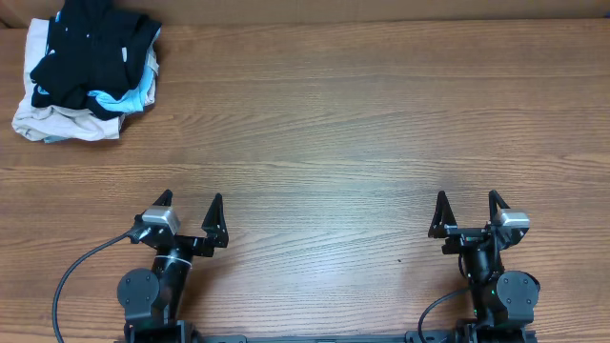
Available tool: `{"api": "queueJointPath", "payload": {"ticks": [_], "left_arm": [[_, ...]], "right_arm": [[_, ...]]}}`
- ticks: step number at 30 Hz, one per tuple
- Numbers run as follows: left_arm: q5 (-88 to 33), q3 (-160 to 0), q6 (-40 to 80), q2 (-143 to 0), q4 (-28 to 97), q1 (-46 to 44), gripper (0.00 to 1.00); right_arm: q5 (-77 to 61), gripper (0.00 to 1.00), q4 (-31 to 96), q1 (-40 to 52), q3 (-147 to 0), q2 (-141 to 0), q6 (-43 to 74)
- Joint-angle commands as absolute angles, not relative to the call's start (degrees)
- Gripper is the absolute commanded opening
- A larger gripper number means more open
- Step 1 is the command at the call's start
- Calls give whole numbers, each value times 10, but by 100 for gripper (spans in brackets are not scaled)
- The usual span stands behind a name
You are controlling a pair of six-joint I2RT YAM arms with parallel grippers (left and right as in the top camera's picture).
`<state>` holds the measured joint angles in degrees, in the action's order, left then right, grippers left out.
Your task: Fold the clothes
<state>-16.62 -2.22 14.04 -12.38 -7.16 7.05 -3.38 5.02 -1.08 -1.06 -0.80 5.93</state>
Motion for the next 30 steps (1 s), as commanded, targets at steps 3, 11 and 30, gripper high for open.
{"api": "queueJointPath", "payload": {"ticks": [3,11,30], "left_arm": [[-112,-3,142,-109,-63,67,100],[-83,-3,135,-109,-24,67,100],[-74,-3,133,-19,37,67,100]], "right_arm": [[-26,100,46,-9,-5,-2,59],[-26,100,46,-9,-5,-2,59],[-26,100,46,-9,-5,-2,59]]}}
